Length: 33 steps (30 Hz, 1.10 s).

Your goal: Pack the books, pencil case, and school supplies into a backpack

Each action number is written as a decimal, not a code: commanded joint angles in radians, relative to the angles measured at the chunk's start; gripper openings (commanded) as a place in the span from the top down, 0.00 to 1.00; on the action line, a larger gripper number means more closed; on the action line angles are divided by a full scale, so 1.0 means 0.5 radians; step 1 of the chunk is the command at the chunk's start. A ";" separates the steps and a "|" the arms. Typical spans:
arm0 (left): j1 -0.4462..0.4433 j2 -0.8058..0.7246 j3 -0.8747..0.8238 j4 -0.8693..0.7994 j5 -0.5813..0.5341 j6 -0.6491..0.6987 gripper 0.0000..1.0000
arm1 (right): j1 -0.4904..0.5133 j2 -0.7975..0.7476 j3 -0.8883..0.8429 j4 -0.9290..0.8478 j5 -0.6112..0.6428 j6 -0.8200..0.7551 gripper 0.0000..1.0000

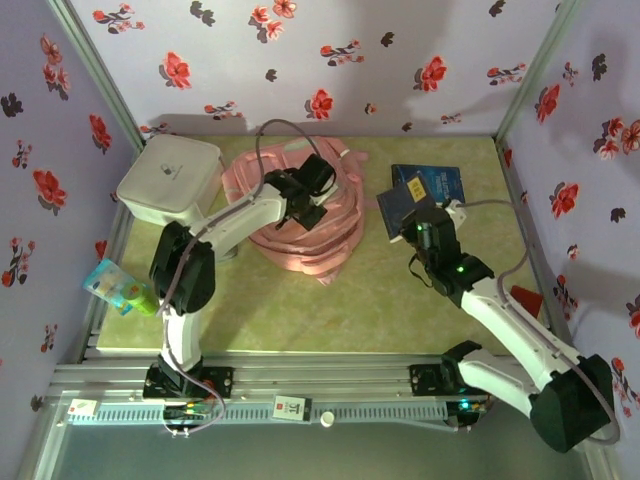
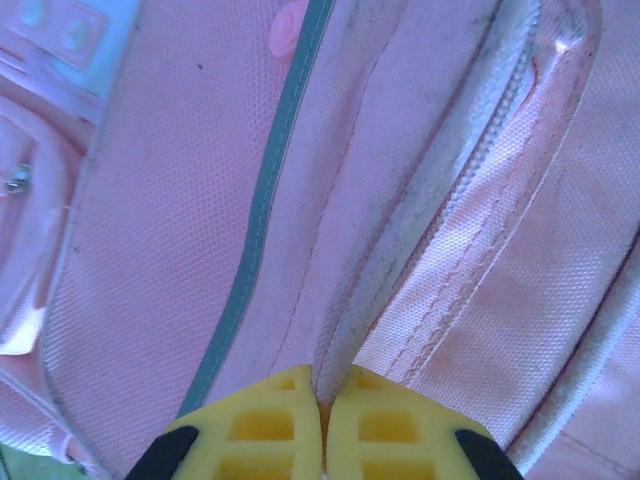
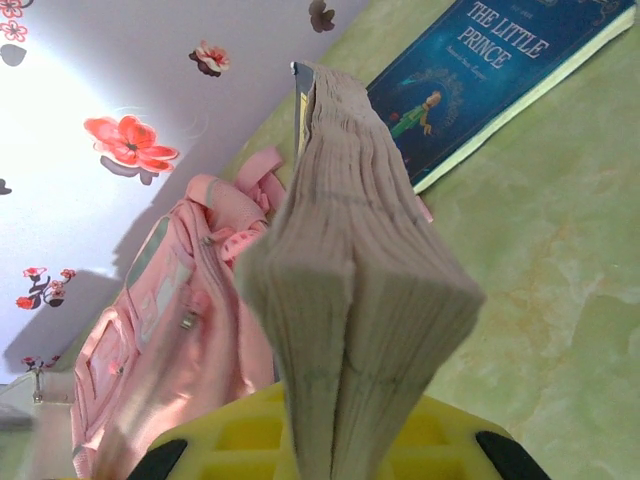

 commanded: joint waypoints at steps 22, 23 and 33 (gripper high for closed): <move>0.039 -0.448 0.001 0.853 0.001 -0.437 1.00 | 0.120 0.253 -0.304 1.159 -0.859 0.351 0.91; 0.045 -0.452 -0.003 0.854 0.014 -0.449 1.00 | 0.139 0.335 -0.267 1.209 -0.844 0.360 0.91; 0.125 -0.505 -0.013 0.839 0.142 -0.540 1.00 | 0.186 1.008 0.058 1.377 -0.699 0.607 0.92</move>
